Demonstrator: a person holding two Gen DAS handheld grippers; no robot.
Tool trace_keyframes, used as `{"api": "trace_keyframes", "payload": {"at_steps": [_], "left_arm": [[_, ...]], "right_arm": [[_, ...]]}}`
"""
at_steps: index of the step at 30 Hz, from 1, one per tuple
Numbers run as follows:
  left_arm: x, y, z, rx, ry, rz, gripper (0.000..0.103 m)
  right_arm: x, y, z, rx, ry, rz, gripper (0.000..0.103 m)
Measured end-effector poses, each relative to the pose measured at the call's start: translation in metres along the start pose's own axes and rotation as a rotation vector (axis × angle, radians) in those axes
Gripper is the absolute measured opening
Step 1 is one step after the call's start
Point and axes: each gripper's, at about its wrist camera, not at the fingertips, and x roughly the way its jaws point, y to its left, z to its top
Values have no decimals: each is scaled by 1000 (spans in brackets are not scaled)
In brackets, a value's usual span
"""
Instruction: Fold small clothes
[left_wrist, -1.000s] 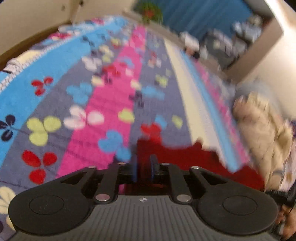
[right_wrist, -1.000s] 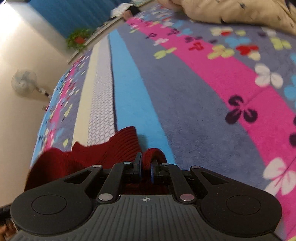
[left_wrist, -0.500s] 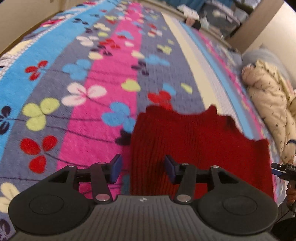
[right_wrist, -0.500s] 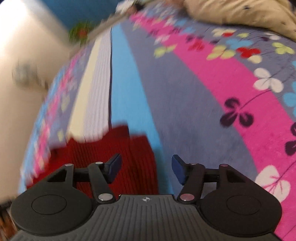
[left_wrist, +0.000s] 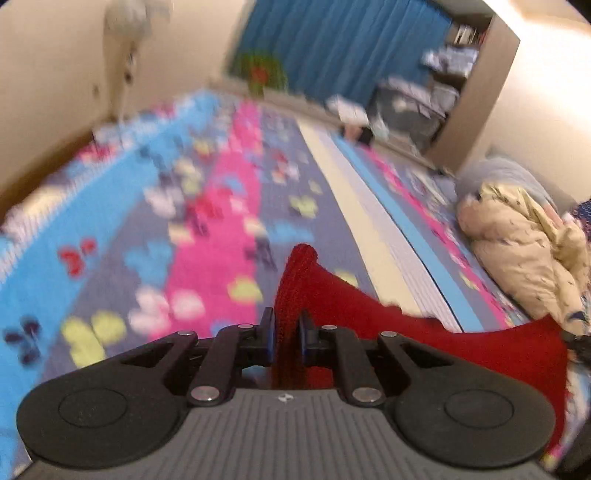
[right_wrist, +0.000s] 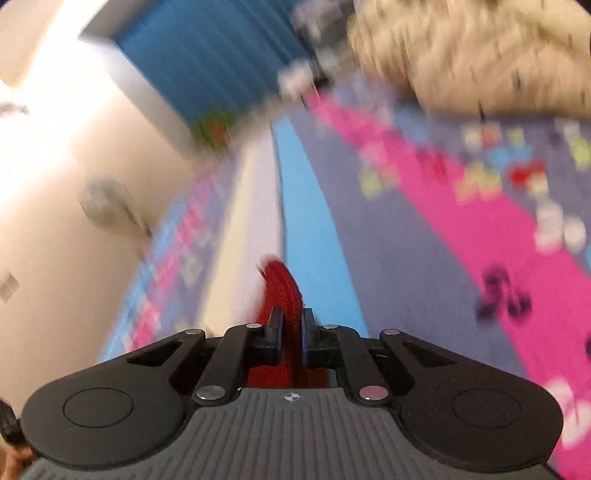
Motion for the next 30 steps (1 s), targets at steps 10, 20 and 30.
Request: {"api": "trace_keyframes", "payload": {"at_steps": [10, 20, 30], "left_arm": [[39, -6, 6, 46, 13, 124, 13], [89, 11, -20, -14, 302, 163, 28], [15, 27, -46, -220, 450, -17, 48]], "right_arm": [[54, 36, -6, -200, -21, -191, 9], [113, 16, -35, -168, 298, -405, 16], [42, 13, -54, -71, 393, -261, 45]]}}
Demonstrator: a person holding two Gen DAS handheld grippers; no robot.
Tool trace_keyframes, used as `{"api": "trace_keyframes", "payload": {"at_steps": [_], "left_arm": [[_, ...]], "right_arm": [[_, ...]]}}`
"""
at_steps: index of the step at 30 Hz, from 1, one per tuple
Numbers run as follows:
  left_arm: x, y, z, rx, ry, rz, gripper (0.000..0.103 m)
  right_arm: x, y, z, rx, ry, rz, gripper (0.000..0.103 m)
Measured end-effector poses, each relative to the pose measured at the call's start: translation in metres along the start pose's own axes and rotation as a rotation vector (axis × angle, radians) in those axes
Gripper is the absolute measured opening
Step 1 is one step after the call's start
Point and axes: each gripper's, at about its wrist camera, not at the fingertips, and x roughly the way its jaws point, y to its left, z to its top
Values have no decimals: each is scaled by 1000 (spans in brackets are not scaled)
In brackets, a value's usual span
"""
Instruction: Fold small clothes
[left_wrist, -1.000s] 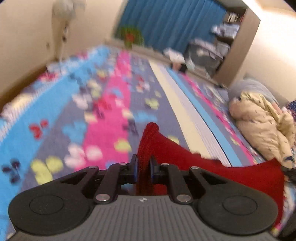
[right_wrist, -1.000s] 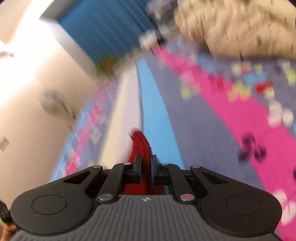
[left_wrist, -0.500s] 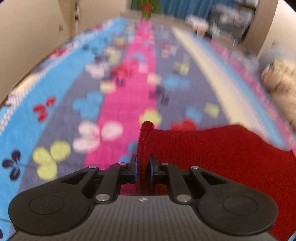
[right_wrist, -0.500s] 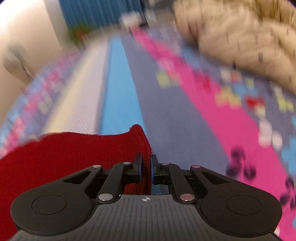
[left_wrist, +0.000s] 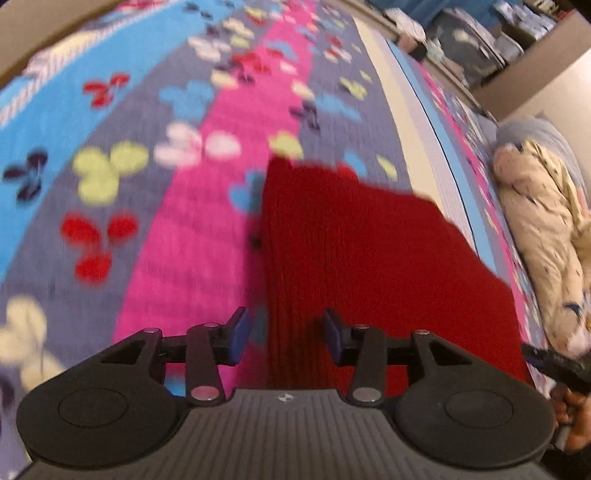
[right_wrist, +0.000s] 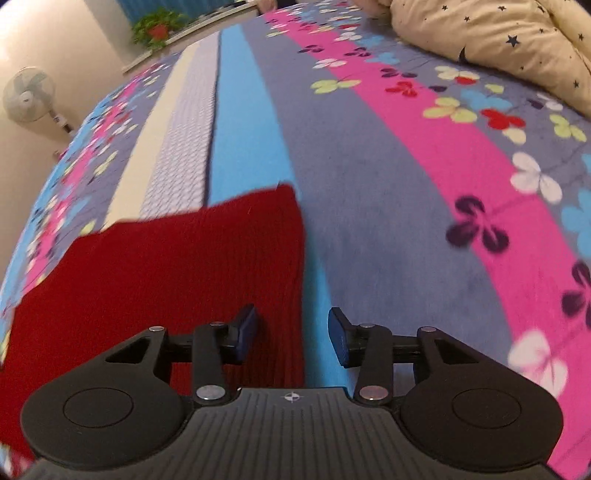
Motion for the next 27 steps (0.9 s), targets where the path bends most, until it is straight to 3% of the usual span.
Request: {"api": "trace_keyframes", "payload": {"at_steps": [5, 9, 10, 11, 12, 13, 14, 16, 19, 20, 21, 23, 24, 25, 27], "left_arm": [[-19, 1, -42, 34, 47, -32, 48], [-29, -1, -65, 70, 40, -36, 46], [-30, -1, -68, 74, 30, -31, 44], [-32, 0, -70, 77, 19, -24, 29], [-33, -1, -71, 80, 9, -24, 21], [-35, -2, -72, 88, -7, -21, 18], [-39, -5, -72, 104, -29, -21, 16], [-55, -10, -74, 127, -108, -48, 15], [-78, -8, -81, 97, -201, -109, 14], [-76, -6, -84, 90, -186, -76, 14], [-65, -5, -85, 83, -131, 4, 15], [-24, 2, -90, 68, 46, 139, 15], [-12, 1, -92, 88, 87, 175, 16], [-9, -1, -92, 98, 90, 186, 16], [-17, 1, -91, 54, 66, 163, 17]], "right_arm": [[-24, -20, -30, 13, 59, 68, 47], [-40, -29, -50, 16, 68, 115, 47], [-43, -29, -55, 18, 68, 119, 47], [-44, -28, -58, 18, 66, 118, 47], [-46, -26, -63, 12, 61, 116, 47], [-48, -24, -65, 6, 53, 117, 39], [-52, -21, -67, -4, 36, 132, 11], [-73, -13, -69, -4, -78, 158, 12], [-107, -21, -72, 99, -236, 261, 11], [-109, -23, -75, 111, -241, 248, 10], [-100, -22, -76, 98, -200, 173, 10], [-65, -18, -81, 48, -37, 13, 10], [-47, -15, -85, 22, 44, -30, 10], [-36, -12, -88, -12, 88, -70, 10], [-37, -7, -88, -30, 77, -86, 11]]}}
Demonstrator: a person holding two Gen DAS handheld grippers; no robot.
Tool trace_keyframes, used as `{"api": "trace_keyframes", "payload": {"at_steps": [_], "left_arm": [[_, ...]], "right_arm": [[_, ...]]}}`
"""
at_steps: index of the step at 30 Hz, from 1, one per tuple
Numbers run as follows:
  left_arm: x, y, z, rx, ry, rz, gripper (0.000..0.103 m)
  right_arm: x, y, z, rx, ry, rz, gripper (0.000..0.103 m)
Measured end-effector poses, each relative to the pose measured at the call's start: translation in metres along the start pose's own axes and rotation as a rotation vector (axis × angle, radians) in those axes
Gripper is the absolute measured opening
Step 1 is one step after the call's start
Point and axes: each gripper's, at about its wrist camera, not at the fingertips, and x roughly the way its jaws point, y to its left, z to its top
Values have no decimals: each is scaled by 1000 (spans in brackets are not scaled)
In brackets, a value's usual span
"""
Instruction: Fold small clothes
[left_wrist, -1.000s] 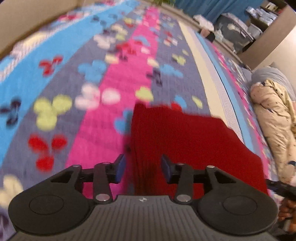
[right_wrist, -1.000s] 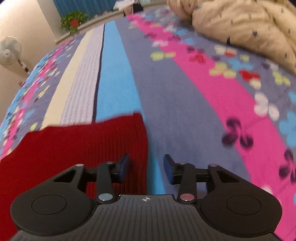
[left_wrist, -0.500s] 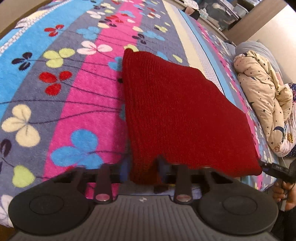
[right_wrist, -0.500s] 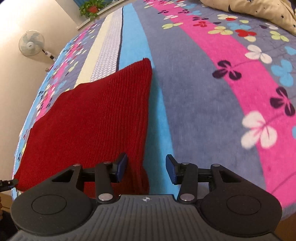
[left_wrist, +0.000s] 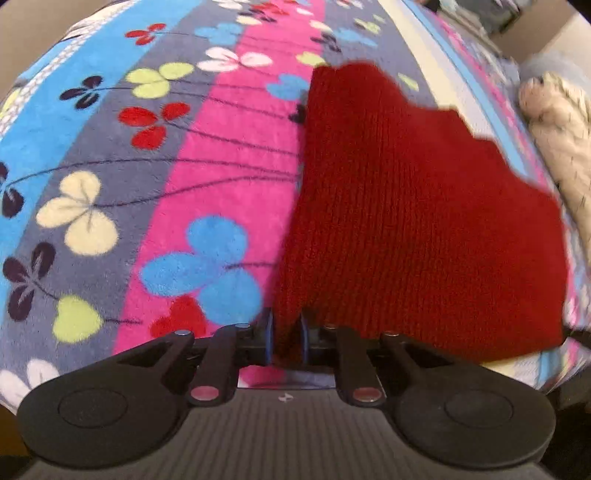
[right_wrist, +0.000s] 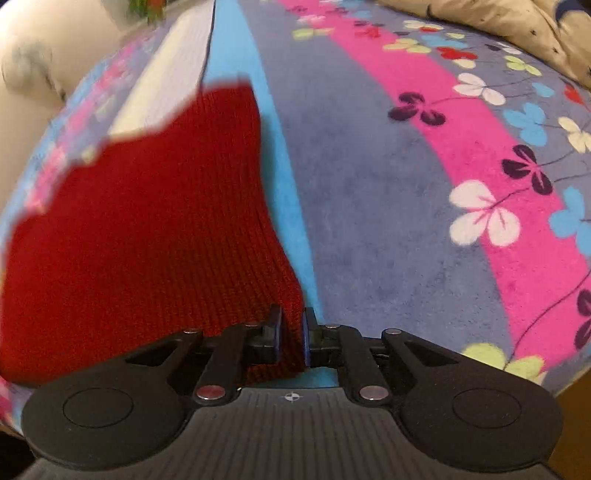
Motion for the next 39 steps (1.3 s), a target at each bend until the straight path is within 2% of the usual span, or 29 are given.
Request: {"api": "trace_keyframes", "payload": {"at_steps": [2, 5, 7, 9, 10, 11, 13, 14, 17, 19, 21, 23, 24, 25, 28, 29, 32, 35, 37, 38, 39], "left_arm": [[-15, -1, 0, -20, -54, -33, 18], [-41, -16, -3, 77, -212, -9, 18], [-49, -27, -7, 142, -269, -14, 18], [-46, -37, -8, 190, -267, -32, 18], [-40, -42, -9, 214, -240, -29, 18], [-29, -46, -11, 235, -192, -5, 18], [-1, -52, -13, 269, -62, 74, 18], [4, -55, -15, 295, -53, 101, 19], [0, -69, -19, 347, -97, 122, 20], [-11, -72, -20, 342, -154, 94, 20], [-16, -73, -16, 332, -200, 65, 23], [-5, -68, -11, 306, -156, 114, 23], [5, -62, -9, 285, -110, 128, 34], [10, -59, -7, 263, -86, 122, 35], [3, -63, -6, 269, -110, 122, 36], [1, -64, -6, 266, -121, 121, 37], [-14, -64, -8, 263, -187, 126, 42], [-27, -64, -7, 255, -267, 160, 43], [-31, -60, -3, 234, -305, 167, 49], [-34, -59, -1, 225, -325, 171, 59], [-39, -59, -1, 218, -353, 176, 65]], "right_arm": [[-9, 0, 0, 26, -25, 9, 12], [-26, 9, -5, -16, -118, 1, 15], [-39, 21, -11, -96, -204, -25, 15], [-46, 29, -15, -160, -247, 16, 15], [-40, 29, -15, -176, -228, 33, 15], [-30, 29, -14, -188, -180, 24, 15], [-3, 29, -18, -211, -31, -32, 15], [2, 31, -20, -230, -16, -51, 14], [-9, 39, -16, -260, -83, -45, 14], [-15, 36, -14, -240, -120, -10, 15], [-11, 34, -13, -242, -110, -31, 16], [1, 32, -18, -259, -47, -55, 16], [3, 34, -20, -277, -43, -65, 16], [2, 38, -20, -297, -49, -74, 16], [-6, 40, -16, -275, -91, -60, 18], [-10, 38, -14, -254, -114, -48, 22], [-21, 34, -16, -211, -171, -52, 42], [-25, 34, -15, -219, -218, -93, 44], [-30, 36, -15, -221, -256, -103, 44], [-33, 38, -14, -218, -278, -101, 45], [-35, 40, -14, -213, -295, -97, 46]]}}
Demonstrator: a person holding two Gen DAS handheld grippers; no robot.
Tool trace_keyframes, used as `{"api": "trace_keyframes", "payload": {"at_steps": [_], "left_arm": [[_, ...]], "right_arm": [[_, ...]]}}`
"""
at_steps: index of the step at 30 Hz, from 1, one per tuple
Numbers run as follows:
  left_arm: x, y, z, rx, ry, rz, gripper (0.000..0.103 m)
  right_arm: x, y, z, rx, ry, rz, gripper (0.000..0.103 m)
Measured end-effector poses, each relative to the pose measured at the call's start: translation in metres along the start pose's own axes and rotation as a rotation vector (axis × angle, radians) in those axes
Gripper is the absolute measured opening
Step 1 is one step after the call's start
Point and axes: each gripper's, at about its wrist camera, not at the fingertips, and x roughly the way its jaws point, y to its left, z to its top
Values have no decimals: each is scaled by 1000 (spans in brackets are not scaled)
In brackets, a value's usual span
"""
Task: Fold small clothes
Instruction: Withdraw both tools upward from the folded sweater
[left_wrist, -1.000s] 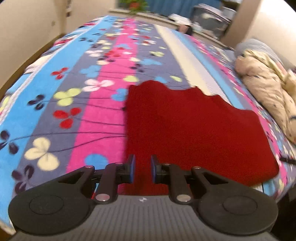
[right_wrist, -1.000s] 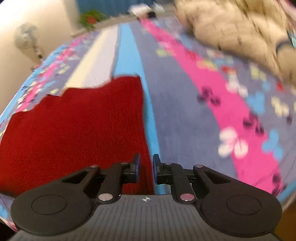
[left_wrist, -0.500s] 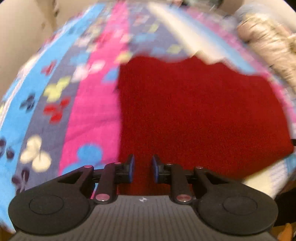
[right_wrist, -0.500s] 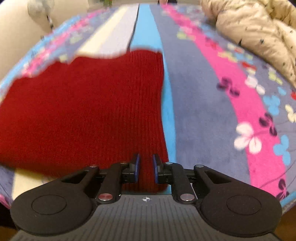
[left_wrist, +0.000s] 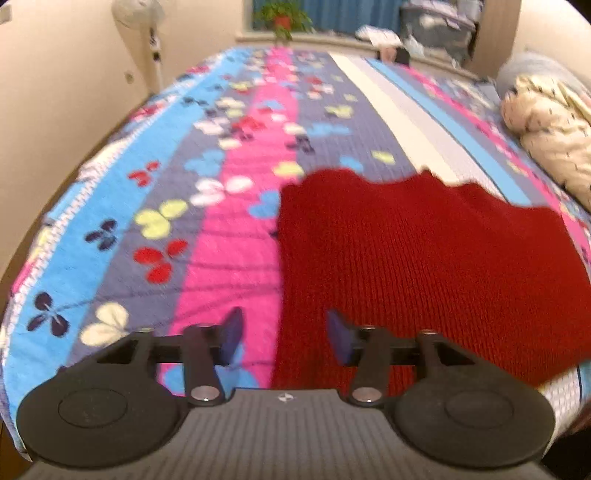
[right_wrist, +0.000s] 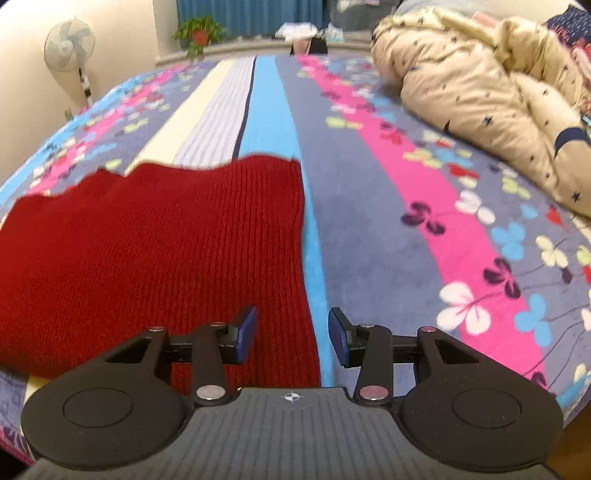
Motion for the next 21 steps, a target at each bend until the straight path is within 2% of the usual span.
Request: {"api": "trace_keyframes", "payload": {"at_steps": [3, 7, 11, 13, 14, 17, 20, 21], "left_arm": [[-17, 1, 6, 5, -85, 16, 72], [-31, -1, 7, 55, -175, 60, 74], [-38, 0, 14, 92, -195, 54, 74], [-42, 0, 22, 126, -199, 37, 78], [-45, 0, 25, 149, -212, 36, 83], [-47, 0, 31, 228, -270, 38, 84], [-33, 9, 22, 171, -293, 70, 84], [-22, 13, 19, 144, -223, 63, 84]], "right_arm": [[-9, 8, 3, 11, -57, 4, 49], [-17, 23, 7, 5, -133, -27, 54], [-17, 37, 11, -3, -120, -22, 54], [-15, 46, 11, -8, -107, -28, 54], [-15, 49, 11, -5, -102, -18, 54], [-16, 63, 12, -19, -102, 6, 54], [-14, 80, 11, -40, -94, 20, 54], [-14, 85, 11, -47, -91, 26, 54]]}}
